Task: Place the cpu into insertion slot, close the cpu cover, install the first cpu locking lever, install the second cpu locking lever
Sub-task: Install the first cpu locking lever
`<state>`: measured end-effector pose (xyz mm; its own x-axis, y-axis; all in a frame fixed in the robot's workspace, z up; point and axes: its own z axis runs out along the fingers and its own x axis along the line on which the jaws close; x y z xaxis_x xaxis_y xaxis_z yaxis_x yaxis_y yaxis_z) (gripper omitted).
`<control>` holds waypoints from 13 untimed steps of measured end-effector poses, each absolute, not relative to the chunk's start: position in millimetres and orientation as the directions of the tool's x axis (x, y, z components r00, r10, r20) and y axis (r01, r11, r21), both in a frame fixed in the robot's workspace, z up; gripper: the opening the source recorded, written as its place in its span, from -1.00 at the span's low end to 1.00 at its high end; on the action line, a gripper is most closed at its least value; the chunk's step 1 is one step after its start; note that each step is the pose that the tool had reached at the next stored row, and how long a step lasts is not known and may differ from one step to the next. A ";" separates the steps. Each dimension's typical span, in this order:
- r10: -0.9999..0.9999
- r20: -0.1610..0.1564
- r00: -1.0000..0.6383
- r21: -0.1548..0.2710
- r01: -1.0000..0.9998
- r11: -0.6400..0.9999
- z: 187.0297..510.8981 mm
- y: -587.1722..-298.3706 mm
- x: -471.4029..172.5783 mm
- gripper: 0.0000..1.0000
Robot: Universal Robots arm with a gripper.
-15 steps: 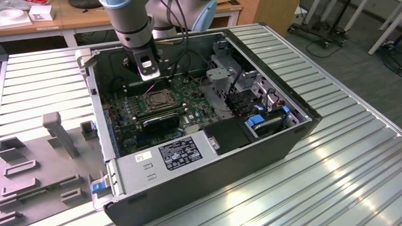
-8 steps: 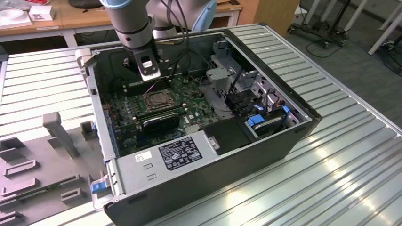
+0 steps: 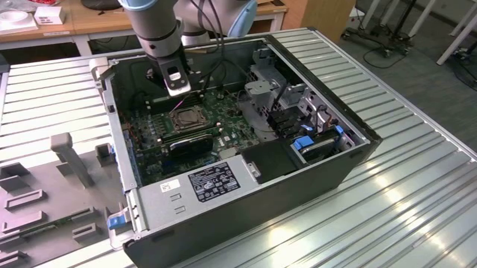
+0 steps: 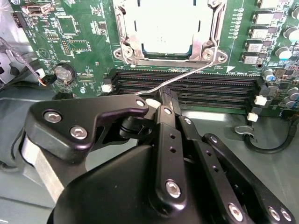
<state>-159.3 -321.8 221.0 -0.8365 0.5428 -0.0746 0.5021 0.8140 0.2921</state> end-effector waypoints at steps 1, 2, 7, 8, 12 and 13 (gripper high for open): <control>0.543 -0.075 -0.837 0.292 0.502 0.814 220.7 -322.0 -159.3 -0.79; 0.543 -0.075 -0.836 0.292 0.502 0.814 220.3 -322.2 -159.3 -0.79; 0.543 -0.075 -0.836 0.292 0.502 0.814 216.8 -323.6 -157.5 -0.79; 0.543 -0.075 -0.836 0.292 0.502 0.814 216.3 -323.9 -156.9 -0.79; 0.543 -0.075 -0.836 0.292 0.502 0.814 213.1 -325.1 -153.8 -0.79; 0.543 -0.075 -0.836 0.292 0.502 0.814 211.9 -325.5 -153.3 -0.79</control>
<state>-153.3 -325.5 211.9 -0.8365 0.5429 -0.0746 0.5023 0.8140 0.2918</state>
